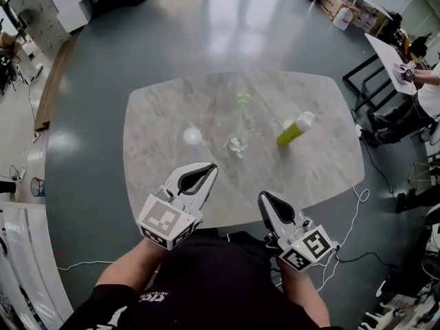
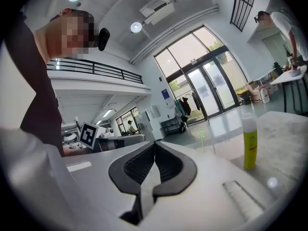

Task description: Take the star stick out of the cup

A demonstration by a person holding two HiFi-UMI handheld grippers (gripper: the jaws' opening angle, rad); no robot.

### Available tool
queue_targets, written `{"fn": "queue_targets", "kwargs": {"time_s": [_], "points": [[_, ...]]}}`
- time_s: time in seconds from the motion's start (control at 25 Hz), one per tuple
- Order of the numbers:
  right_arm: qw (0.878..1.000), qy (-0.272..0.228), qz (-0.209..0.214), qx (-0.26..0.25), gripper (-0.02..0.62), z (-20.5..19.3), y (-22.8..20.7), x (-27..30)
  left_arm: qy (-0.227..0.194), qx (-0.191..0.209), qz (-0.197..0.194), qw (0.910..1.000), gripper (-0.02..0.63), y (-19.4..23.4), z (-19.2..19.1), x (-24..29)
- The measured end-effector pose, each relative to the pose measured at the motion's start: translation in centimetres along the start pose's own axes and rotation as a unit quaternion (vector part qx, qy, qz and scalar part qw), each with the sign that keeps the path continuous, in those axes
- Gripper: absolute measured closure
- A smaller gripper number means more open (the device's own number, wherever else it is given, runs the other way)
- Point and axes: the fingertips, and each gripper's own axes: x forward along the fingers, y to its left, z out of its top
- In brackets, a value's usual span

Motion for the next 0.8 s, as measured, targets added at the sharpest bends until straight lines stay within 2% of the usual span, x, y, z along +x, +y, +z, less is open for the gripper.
{"fn": "queue_targets", "kwargs": {"time_s": [0.2,0.44,0.6,0.8], "points": [[1.000,0.009,-0.005,0.012,0.577,-0.4,-1.6,2.3,0.010,-0.011,-0.007,0.9999,0.604,2.0,-0.8,1.7],[0.999,0.019,0.009,0.030,0.575,-0.2,-5.0,4.8,0.013,-0.013,-0.008,0.9998,0.601,3.5,-1.2,5.7],[0.999,0.025,0.015,0.044,0.575,-0.6,-7.2,6.1,0.031,-0.028,-0.013,0.9990,0.547,4.6,-2.7,8.6],[0.997,0.038,0.017,0.065,0.575,-1.9,-10.3,7.5,0.018,-0.014,-0.002,0.9997,0.501,6.0,-3.6,11.8]]}}
